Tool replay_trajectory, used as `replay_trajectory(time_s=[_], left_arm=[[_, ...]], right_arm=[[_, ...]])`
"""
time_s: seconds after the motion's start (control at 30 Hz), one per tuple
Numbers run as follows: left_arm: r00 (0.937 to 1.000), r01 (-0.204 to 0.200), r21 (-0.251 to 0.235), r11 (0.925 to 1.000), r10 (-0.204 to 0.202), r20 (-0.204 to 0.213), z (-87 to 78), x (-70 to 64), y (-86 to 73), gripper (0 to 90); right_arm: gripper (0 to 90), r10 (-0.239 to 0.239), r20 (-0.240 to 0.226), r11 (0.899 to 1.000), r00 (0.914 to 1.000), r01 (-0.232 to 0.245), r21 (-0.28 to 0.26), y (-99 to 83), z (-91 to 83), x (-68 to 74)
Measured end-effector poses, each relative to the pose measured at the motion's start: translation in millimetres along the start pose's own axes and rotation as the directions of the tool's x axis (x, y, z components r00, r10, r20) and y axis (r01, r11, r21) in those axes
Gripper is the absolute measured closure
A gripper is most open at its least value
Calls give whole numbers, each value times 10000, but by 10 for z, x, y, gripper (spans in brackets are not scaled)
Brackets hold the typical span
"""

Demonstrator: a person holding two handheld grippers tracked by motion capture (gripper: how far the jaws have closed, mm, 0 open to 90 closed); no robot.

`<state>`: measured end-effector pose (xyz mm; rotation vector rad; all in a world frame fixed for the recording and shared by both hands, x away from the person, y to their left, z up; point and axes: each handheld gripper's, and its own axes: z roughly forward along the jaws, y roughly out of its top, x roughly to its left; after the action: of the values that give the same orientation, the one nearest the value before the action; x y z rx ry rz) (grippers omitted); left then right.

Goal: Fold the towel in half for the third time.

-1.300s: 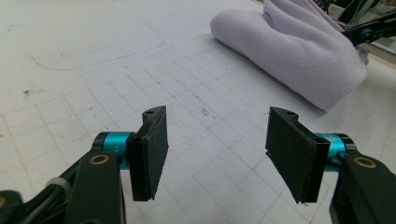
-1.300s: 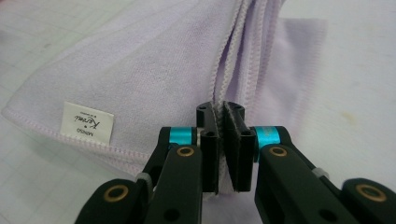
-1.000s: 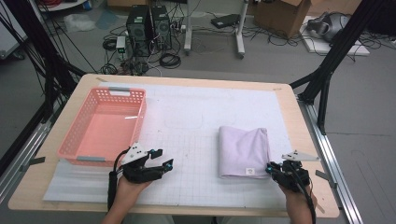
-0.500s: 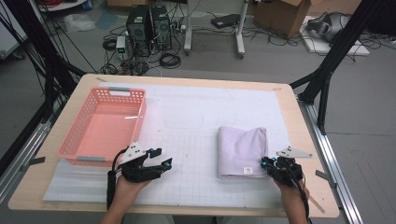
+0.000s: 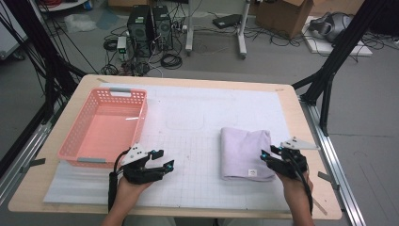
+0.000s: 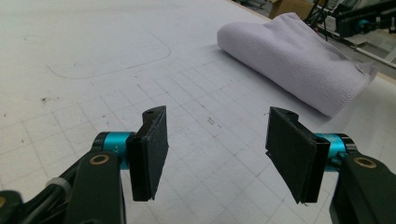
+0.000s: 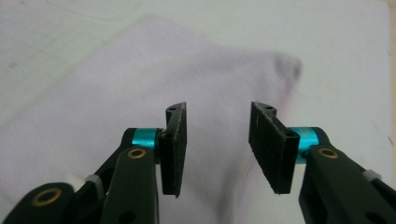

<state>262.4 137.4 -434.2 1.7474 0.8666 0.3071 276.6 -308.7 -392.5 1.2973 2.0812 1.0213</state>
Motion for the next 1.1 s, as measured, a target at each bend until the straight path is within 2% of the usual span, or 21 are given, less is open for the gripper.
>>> replay_trajectory(time_s=[0.1,0.23,0.27,0.3,0.37,0.47,0.57,0.67,0.77,0.87,0.93,1.0,1.1], left_arm=[[10000,17,-3,10000,-17,-20,-4,1,-2,392],[10000,-6,59,10000,6,-14,1,-2,-8,392],[10000,-6,59,10000,6,-14,1,-2,-8,392],[10000,-43,77,10000,43,5,7,-3,-9,392],[10000,-13,67,10000,13,16,10,-6,-11,392],[10000,-32,63,10000,32,24,6,-4,-9,393],[10000,-33,119,9999,33,19,6,8,-11,392],[10000,-8,118,9999,8,21,10,8,-13,392],[10000,-39,78,10000,39,18,2,9,-7,393],[10000,-28,65,10000,28,4,-2,10,-6,392],[10000,-5,53,10000,5,14,-1,3,-8,392],[10000,-19,20,10000,19,3,2,0,-7,391],[10000,-56,37,10000,56,13,-1,-6,-5,388]], right_arm=[[605,-367,-186,9991,9992,371,202,187,210,52],[653,-394,-187,9974,9990,404,589,348,496,94],[653,-394,-187,9974,9990,404,589,348,496,94],[675,-454,-108,9960,9989,461,760,396,613,118],[690,-438,-161,9933,9989,452,1059,426,711,135],[696,-509,-163,9826,9986,530,1782,445,905,169],[673,-356,-509,9852,9981,436,1655,454,1022,235],[636,-533,-870,9882,9948,650,1385,479,1108,328],[633,-529,-1168,9889,9917,683,1317,480,1114,341],[599,-290,-1202,9946,9923,407,953,468,994,231],[664,-125,-912,9972,9958,191,721,430,875,137],[717,-166,-466,9954,9988,209,935,366,803,46],[738,-331,45,9910,9994,322,1300,250,757,-66]])
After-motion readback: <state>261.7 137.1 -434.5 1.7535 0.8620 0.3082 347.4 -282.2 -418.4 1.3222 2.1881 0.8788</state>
